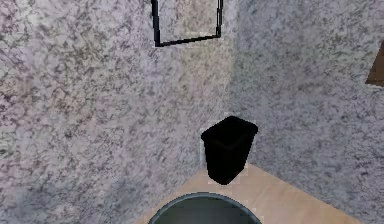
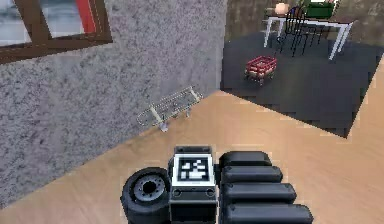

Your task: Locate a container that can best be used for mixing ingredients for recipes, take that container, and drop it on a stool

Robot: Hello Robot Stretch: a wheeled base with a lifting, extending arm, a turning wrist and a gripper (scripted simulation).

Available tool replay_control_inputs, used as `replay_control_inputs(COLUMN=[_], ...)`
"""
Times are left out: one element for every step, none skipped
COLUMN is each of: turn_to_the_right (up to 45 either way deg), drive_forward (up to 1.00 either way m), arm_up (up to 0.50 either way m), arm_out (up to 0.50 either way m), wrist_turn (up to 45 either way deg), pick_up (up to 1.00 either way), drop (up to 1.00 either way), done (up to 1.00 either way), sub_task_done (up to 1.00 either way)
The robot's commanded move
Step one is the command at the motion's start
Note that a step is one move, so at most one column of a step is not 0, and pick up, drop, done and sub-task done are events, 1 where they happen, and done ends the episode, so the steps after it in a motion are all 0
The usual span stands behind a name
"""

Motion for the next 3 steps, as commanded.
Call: replay_control_inputs(turn_to_the_right=[45.0, 45.0, 45.0], drive_forward=[0.00, 0.00, 0.00], arm_up=[0.00, 0.00, 0.00], arm_out=[0.00, 0.00, 0.00], wrist_turn=[0.0, 0.0, 0.0], pick_up=[0.00, 0.00, 0.00], drop=[0.00, 0.00, 0.00], done=[0.00, 0.00, 0.00], sub_task_done=[0.00, 0.00, 0.00])
